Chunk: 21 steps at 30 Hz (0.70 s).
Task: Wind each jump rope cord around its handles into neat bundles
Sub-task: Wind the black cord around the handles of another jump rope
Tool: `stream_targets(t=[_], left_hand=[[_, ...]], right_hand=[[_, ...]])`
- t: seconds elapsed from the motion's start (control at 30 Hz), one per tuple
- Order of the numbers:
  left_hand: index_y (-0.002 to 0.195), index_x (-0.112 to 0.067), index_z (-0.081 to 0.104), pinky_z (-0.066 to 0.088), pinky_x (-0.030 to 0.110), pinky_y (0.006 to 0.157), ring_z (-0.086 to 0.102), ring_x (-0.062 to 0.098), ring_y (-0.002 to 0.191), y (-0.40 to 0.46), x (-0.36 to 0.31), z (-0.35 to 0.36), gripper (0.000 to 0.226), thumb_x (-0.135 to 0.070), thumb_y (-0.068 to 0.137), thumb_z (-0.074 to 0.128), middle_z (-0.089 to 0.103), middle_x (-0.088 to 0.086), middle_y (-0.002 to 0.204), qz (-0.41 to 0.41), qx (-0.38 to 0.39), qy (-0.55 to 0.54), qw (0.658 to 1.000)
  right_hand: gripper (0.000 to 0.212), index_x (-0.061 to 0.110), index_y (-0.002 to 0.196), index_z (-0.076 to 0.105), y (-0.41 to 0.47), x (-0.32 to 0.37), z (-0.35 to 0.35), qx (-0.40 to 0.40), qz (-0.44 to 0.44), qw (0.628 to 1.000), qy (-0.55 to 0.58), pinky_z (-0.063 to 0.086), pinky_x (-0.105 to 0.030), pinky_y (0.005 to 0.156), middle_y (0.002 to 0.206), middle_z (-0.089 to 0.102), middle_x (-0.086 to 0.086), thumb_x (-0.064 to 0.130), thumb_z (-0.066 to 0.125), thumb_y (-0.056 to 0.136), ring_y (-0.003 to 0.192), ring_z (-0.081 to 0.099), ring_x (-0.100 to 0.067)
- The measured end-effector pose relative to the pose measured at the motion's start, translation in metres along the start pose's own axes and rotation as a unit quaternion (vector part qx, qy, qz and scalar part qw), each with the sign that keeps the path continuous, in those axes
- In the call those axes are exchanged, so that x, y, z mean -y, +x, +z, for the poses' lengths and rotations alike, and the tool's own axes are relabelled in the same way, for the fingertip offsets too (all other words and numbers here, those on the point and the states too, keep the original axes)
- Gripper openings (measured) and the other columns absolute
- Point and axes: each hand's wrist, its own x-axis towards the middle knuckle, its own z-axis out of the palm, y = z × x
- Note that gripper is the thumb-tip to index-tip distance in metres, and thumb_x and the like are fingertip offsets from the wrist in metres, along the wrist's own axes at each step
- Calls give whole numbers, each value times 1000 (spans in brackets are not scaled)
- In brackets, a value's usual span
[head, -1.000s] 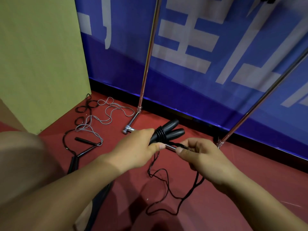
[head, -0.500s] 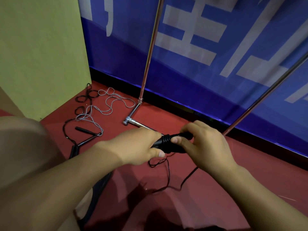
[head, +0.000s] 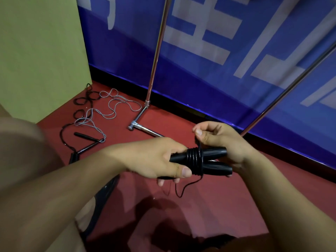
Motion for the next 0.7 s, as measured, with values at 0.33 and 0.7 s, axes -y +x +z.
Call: stream_targets(t=[0.33,0.7], left_hand=[[93,-18,62,49,23,54,62,16,53,6,-1,1,17,-34,87,66,68,0,78,29,-122,-106,986],[88,-17,63,48,22,53,60,17,53,6,6,-5,10,-23,95,65,67,-1,74,3,-264,-115,958]], right_hand=[[32,-2,85,59,10,-11,13,-39,-25,989,-139,41,-43,63,80,57,-33,29,57,90,69,50,-24],[32,4,96,62,8,-18,20,-111,44,991,-63,46,-29,63,62,56,0,30,45,104,55,50,-12]])
